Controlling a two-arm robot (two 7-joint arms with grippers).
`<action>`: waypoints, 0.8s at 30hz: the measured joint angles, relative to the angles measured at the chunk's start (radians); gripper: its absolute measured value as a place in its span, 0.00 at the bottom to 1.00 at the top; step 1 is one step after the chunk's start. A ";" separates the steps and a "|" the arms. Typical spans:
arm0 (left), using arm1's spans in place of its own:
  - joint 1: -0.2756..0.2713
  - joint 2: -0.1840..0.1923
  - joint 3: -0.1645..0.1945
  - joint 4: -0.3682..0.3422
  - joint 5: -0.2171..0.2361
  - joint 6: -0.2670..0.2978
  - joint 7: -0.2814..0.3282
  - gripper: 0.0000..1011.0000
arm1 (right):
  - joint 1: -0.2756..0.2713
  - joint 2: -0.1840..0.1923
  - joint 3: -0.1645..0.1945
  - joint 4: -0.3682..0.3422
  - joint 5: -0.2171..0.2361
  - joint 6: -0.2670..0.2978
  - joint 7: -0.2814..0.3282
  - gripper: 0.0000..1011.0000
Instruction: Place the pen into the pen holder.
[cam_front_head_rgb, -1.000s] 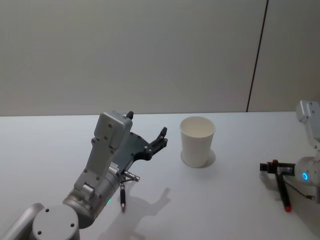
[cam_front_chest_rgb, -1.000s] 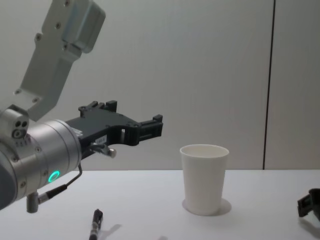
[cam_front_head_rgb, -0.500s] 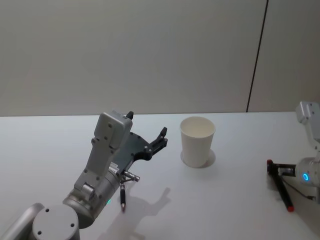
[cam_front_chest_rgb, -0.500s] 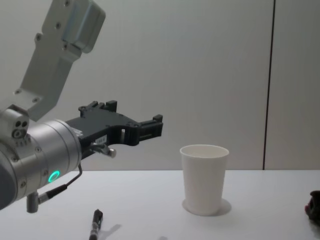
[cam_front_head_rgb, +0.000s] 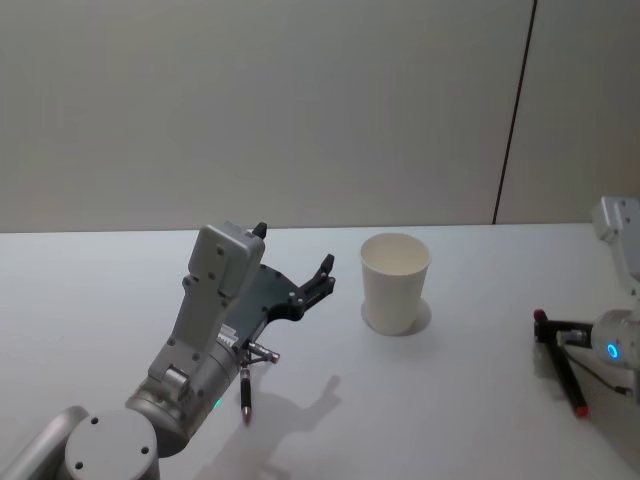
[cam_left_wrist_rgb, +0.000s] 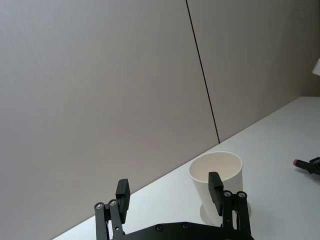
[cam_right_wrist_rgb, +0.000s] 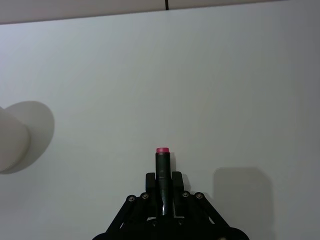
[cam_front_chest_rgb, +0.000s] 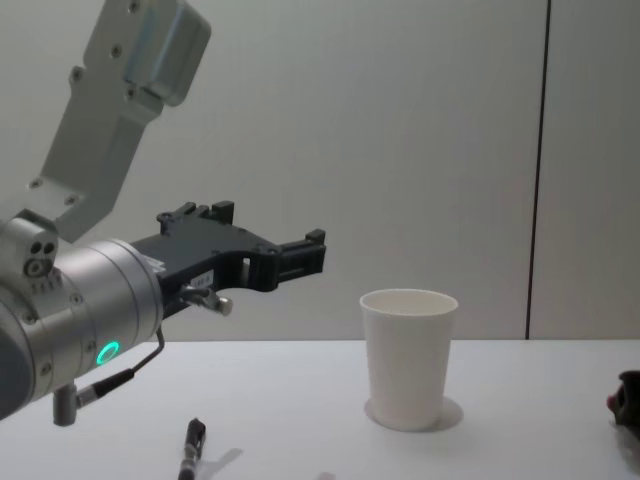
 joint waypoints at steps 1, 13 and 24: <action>0.000 0.000 0.000 0.000 0.000 0.000 0.000 0.99 | -0.003 0.001 -0.001 -0.006 -0.005 -0.008 0.005 0.18; 0.000 0.000 0.000 0.000 0.000 0.000 0.000 0.99 | -0.031 0.012 -0.005 -0.068 -0.044 -0.103 0.047 0.18; 0.000 0.000 0.000 0.000 0.000 0.000 0.000 0.99 | -0.067 0.025 -0.009 -0.133 -0.087 -0.241 0.089 0.18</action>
